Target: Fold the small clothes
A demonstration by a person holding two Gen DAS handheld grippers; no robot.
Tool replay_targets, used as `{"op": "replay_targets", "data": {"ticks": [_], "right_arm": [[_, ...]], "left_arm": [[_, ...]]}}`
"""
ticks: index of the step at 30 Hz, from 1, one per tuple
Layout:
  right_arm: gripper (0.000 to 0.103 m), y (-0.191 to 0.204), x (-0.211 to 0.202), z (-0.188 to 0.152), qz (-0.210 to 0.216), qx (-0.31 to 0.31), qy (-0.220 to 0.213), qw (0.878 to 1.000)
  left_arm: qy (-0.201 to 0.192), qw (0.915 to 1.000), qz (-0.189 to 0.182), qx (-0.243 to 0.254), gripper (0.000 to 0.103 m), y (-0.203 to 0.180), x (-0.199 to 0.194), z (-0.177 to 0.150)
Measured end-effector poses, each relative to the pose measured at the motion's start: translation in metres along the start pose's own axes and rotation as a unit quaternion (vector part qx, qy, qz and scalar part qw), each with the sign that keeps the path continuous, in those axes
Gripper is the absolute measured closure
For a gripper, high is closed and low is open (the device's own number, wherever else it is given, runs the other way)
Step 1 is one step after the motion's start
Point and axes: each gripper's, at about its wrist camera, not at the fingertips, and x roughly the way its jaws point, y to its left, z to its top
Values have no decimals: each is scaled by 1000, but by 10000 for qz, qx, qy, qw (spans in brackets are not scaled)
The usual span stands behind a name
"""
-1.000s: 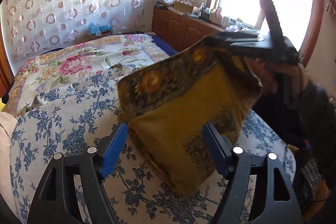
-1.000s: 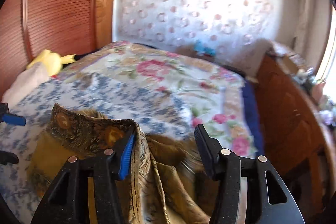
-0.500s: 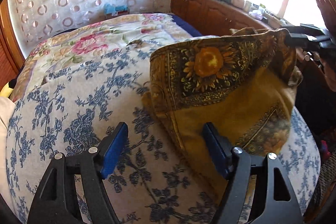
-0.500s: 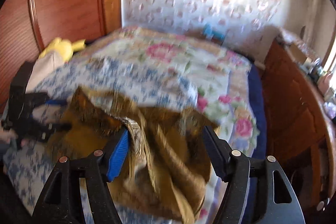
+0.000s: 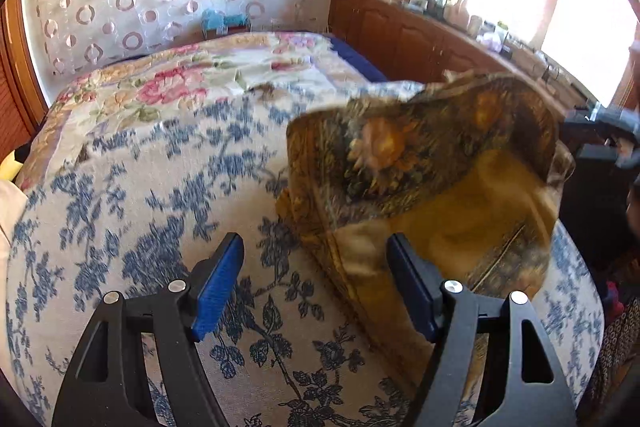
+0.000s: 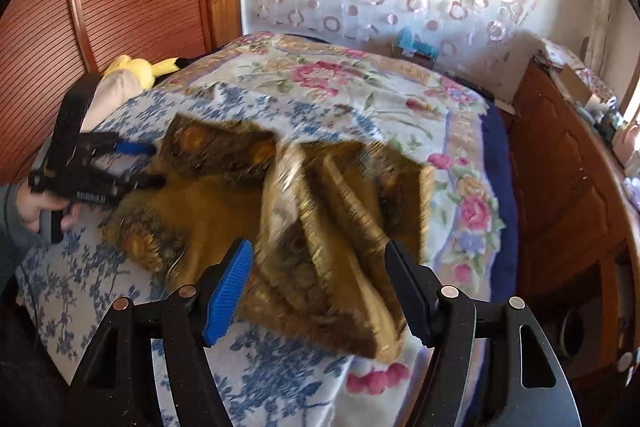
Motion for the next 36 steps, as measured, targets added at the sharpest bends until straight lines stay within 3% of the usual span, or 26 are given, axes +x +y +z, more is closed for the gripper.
{"op": "replay_targets", "data": {"ticks": [1, 4, 7, 9, 10, 11, 15, 19, 21, 24, 26, 27, 28, 29, 31, 36], "right_arm": [[41, 3, 5, -5, 22, -56, 86, 9999], [43, 8, 22, -14, -117, -225, 321, 9992], [49, 6, 30, -13, -436, -364, 312, 9979], [65, 1, 32, -9, -524, -408, 281, 9974], [84, -2, 34, -6, -589, -456, 276, 9968], [96, -6, 35, -3, -650, -485, 267, 9963], [99, -29, 28, 17, -950, -436, -105, 9945], [101, -66, 30, 37, -1230, 137, -522, 9909], [101, -78, 44, 42, -1482, 340, -508, 9871], [101, -90, 66, 40, -1570, 676, -326, 9847], [101, -88, 66, 44, -1575, 925, -449, 9822], [97, -82, 56, 45, -1481, 1030, -582, 9819], [85, -77, 52, 42, -1435, 1090, -666, 9814], [66, -72, 49, 41, -1390, 1126, -730, 9812], [46, -66, 39, 30, -1207, 1196, -876, 9816], [26, -60, 33, 3, -774, 1239, -826, 9858]], "left_arm": [[-46, 10000, -10, -1, 28, -1, -2, 2], [-111, 9999, -2, 53, 28, -3, -6, 6], [-84, 9999, 27, 123, 28, -5, -3, 8], [-55, 9999, 40, 130, 28, -4, 0, 8], [-40, 9999, 47, 123, 28, -3, 1, 7], [-13, 9999, 47, 113, 28, -2, 2, 7], [44, 9999, 104, 94, 28, 0, 5, 5], [71, 9999, 109, 33, 28, 3, 7, 4], [65, 9999, 93, 23, 28, 3, 6, 3], [54, 10000, 72, -1, 28, 5, 4, 2], [54, 10000, 25, -51, 28, 6, 2, 1], [63, 10000, 7, -68, 28, 7, 3, 1], [73, 9999, -10, -85, 28, 8, 4, 2], [78, 9999, -21, -100, 28, 8, 5, 3], [69, 9998, -90, -149, 28, 8, 7, 4], [144, 9989, -287, -340, 32, 10, 14, 8]]}}
